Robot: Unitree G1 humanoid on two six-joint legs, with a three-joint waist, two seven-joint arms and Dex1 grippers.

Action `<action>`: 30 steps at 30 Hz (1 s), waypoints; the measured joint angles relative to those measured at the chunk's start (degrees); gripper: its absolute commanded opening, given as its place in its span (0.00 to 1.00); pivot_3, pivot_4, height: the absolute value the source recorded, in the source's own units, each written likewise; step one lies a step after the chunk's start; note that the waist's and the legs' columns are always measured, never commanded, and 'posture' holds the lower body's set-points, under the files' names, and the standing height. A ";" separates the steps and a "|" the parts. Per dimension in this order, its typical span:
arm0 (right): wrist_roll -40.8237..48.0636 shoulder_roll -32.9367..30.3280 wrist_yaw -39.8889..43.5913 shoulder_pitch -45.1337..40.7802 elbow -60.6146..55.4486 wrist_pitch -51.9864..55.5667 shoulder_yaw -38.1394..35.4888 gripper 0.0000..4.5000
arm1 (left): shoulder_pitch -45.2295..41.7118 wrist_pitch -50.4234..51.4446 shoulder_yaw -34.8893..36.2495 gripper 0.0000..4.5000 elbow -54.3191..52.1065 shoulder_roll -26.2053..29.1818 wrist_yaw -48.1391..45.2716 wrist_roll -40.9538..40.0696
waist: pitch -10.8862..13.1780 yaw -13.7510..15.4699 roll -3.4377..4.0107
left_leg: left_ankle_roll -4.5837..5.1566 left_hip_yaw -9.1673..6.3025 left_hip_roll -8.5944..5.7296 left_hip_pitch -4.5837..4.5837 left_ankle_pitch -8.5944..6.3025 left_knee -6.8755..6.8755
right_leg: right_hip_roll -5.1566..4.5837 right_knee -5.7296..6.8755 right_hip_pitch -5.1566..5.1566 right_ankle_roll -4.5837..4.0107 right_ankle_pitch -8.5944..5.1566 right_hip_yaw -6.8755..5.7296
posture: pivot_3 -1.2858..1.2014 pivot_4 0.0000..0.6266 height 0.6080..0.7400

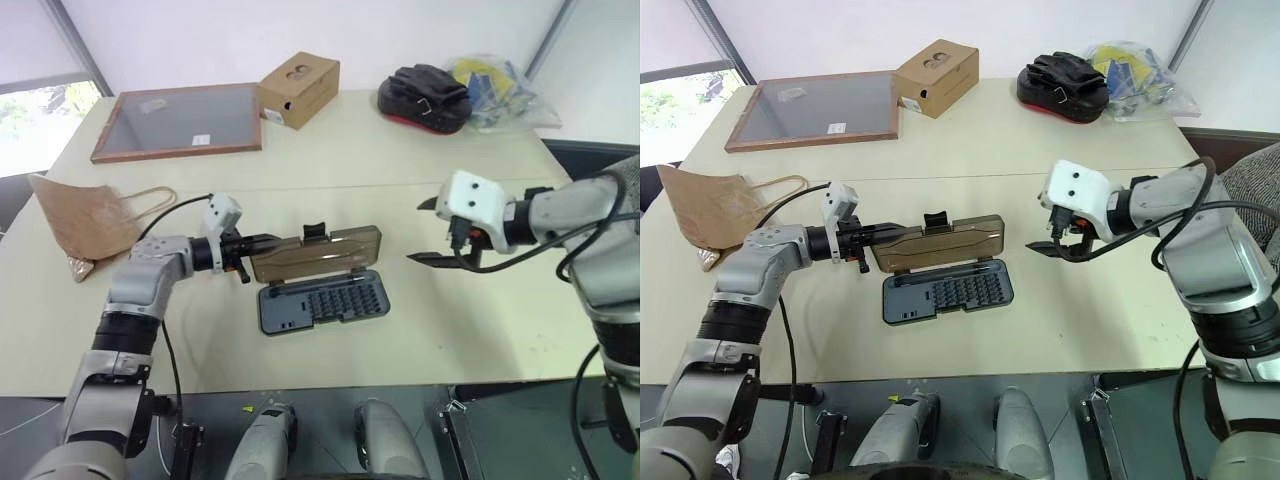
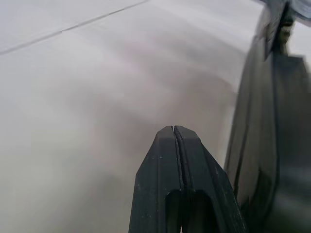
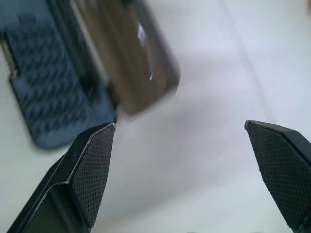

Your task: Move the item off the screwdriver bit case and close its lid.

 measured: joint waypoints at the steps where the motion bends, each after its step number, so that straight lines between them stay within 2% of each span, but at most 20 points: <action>1: 0.34 -0.60 -0.59 1.07 -0.84 0.67 -0.69 0.99 | 0.84 1.18 -0.01 0.00 -2.50 0.78 -0.39 -0.72 | 0.00 -0.13 0.00 | 0.00 -0.01 0.02 0.00 0.00 0.00 | -0.01 0.00 0.00 0.00 0.00 0.01 | 0.52 0.24 1.00; 8: 2.30 -0.91 -5.56 6.94 -4.31 3.39 -2.01 0.99 | 5.77 9.65 -0.48 0.00 -17.79 4.93 -1.99 -5.60 | 0.00 -0.17 0.00 | 0.01 -0.03 0.03 0.00 -0.01 0.00 | -0.03 -0.01 0.01 0.00 0.00 0.02 | 0.52 0.24 1.00; 15: 2.79 -0.77 -9.08 7.34 -4.14 3.27 -0.80 0.99 | 12.77 17.83 -0.16 0.00 -31.35 9.76 -1.74 -12.28 | 0.02 -0.13 0.00 | 0.03 -0.02 0.06 0.00 -0.02 0.00 | -0.03 -0.04 0.02 -0.01 -0.01 0.03 | 0.52 0.24 1.00; 17: 3.64 -0.02 -9.86 7.32 -3.79 3.30 -0.42 0.99 | 17.23 20.03 0.71 0.00 -35.38 11.38 -0.99 -14.35 | 0.02 -0.27 0.01 | 0.09 -0.02 0.09 0.01 -0.05 -0.01 | -0.02 -0.08 0.01 -0.01 -0.02 0.06 | 0.52 0.24 1.00; 20: 4.35 0.78 -10.94 7.32 -3.05 3.66 -0.24 0.99 | 20.75 22.69 2.28 0.00 -38.30 11.82 0.79 -17.10 | 0.03 0.07 0.00 | 0.09 -0.03 0.10 0.00 -0.05 0.01 | -0.02 -0.09 0.02 -0.02 -0.02 0.05 | 0.52 0.24 1.00; 23: 5.90 2.34 -12.02 7.29 -3.03 4.99 -0.35 0.99 | 19.16 23.04 2.88 0.00 -38.55 12.00 2.16 -18.18 | 0.03 0.99 0.01 | 0.09 0.00 0.10 -0.01 -0.05 0.03 | -0.02 -0.13 0.03 -0.03 -0.02 0.06 | 0.52 0.24 1.00; 25: 7.89 3.95 -12.28 6.17 -2.94 6.85 -0.42 0.99 | 13.69 22.40 2.68 0.00 -35.11 11.19 2.79 -17.93 | 0.03 1.40 0.00 | 0.09 0.05 0.07 -0.04 -0.05 0.07 | 0.02 -0.25 0.11 -0.04 -0.02 -0.01 | 0.52 0.24 1.00; 27: 10.36 4.95 -12.12 3.98 -3.29 9.11 -0.51 0.87 | 8.24 20.71 1.94 0.00 -30.90 10.28 2.82 -16.73 | 0.03 1.43 0.00 | 0.09 0.05 0.05 -0.08 -0.05 0.10 | 0.02 -0.40 0.17 -0.03 -0.01 -0.01 | 0.52 0.24 1.00; 30: 16.55 5.48 -10.45 1.96 -6.03 15.26 -0.98 0.58 | 2.72 17.64 -1.11 0.00 -24.89 8.44 1.42 -14.40 | 0.03 1.34 0.00 | 0.21 0.01 0.04 -0.12 -0.12 0.06 | 0.02 -0.68 0.23 0.21 0.13 -0.01 | 0.52 0.24 1.00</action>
